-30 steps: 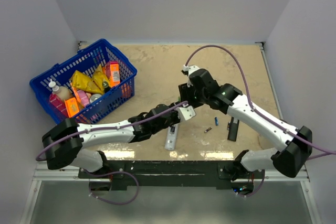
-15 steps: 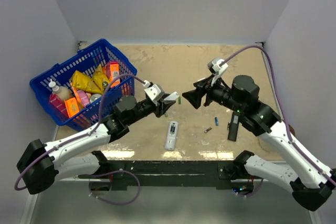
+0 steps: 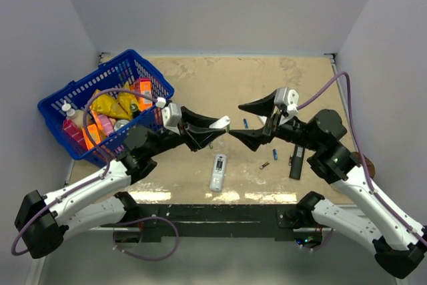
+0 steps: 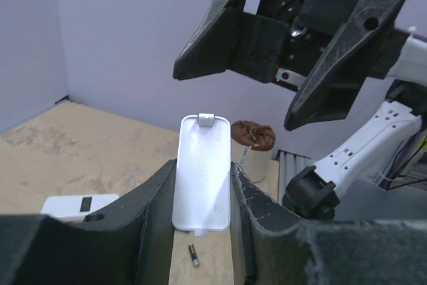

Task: Load the batteries into the remote control
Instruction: Adjust the battery cover.

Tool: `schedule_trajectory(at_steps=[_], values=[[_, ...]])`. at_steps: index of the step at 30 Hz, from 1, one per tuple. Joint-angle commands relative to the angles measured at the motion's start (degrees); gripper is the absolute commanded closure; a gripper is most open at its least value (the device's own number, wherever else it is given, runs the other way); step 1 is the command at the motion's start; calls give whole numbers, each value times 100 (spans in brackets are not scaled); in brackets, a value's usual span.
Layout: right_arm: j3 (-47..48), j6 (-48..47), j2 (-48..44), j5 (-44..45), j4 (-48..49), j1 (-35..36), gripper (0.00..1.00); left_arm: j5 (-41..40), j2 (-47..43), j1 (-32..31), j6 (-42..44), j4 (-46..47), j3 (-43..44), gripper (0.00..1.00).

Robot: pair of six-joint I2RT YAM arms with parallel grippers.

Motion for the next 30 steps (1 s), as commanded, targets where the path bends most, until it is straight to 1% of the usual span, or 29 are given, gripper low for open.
schedule_trajectory(at_steps=[1, 4, 5, 8, 12, 20, 23, 30], values=[[-56, -58, 9, -594, 683, -101, 21, 470, -124, 93, -703, 1214, -55, 96], [-206, 222, 53, -1085, 1148, -303, 21, 532, -106, 111, -976, 1600, -116, 96], [-215, 449, 140, -1383, 1419, -356, 22, 584, -80, 102, -1098, 1775, -125, 96], [-188, 784, 281, -1806, 1815, -365, 23, 708, 17, 111, -1310, 2118, -169, 95], [-223, 1172, 448, -2027, 2299, -374, 24, 848, 218, 110, -1495, 2436, -161, 95], [-285, 2005, 633, -2062, 3028, -383, 28, 963, 491, 111, -1627, 2884, -99, 94], [-311, 2244, 730, -2062, 3127, -374, 32, 989, 535, 111, -1662, 3042, -99, 94], [-461, 2570, 756, -1913, 3425, -374, 34, 1015, 614, 102, -1724, 3262, -81, 94]])
